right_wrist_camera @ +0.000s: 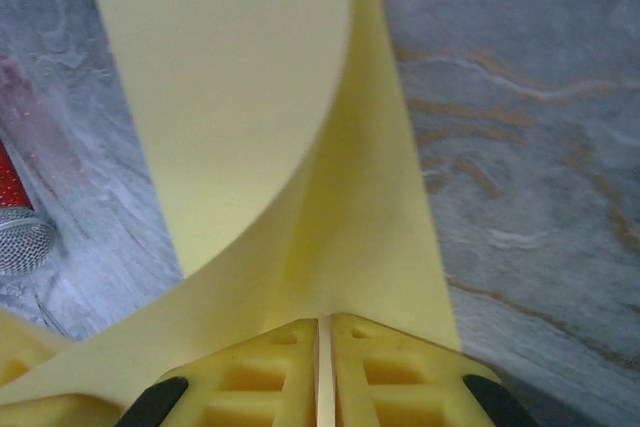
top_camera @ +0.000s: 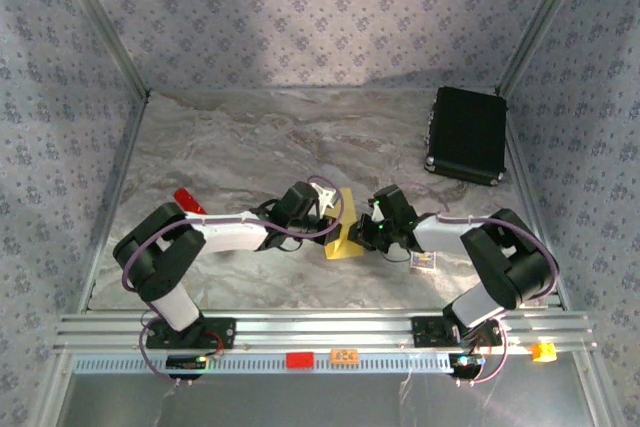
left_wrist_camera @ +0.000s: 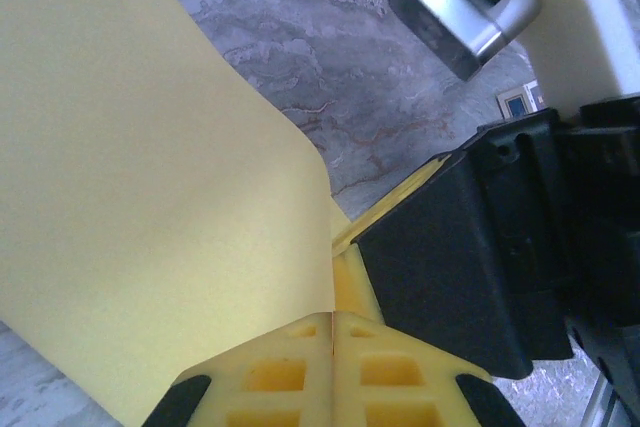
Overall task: Fold a paper plane with a square sheet of paper (pick it up from the middle)
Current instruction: Fold the triangle a second time at the center of the table.
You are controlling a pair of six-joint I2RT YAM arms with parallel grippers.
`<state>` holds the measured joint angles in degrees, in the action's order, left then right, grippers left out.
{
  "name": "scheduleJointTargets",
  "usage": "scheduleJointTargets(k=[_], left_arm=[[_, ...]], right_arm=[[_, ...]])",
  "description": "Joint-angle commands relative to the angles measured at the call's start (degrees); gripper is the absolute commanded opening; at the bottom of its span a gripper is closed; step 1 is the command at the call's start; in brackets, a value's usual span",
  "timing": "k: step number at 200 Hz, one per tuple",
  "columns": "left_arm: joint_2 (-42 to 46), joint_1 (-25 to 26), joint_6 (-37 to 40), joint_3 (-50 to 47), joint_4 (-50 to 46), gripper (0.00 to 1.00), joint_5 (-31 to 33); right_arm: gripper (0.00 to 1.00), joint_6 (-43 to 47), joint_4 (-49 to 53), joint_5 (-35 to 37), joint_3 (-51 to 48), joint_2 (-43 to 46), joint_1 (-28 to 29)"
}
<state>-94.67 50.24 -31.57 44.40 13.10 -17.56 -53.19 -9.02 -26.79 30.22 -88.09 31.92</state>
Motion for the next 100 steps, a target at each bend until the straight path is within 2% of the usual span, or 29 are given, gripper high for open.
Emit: scheduleJointTargets(k=[1,31,100], left_arm=[[-0.42,-0.52,1.07,0.59,-1.16,0.0,0.19],[-1.44,-1.64,0.81,0.61,-0.8,0.01,-0.19],[-4.14,-2.78,1.73,1.95,-1.8,0.01,0.46]], right_arm=[[0.13,-0.09,2.71,1.21,-0.51,-1.28,-0.06],[0.13,2.15,8.49,4.53,1.13,-1.2,0.04],[0.13,2.34,7.17,4.42,0.87,-0.02,0.15]])
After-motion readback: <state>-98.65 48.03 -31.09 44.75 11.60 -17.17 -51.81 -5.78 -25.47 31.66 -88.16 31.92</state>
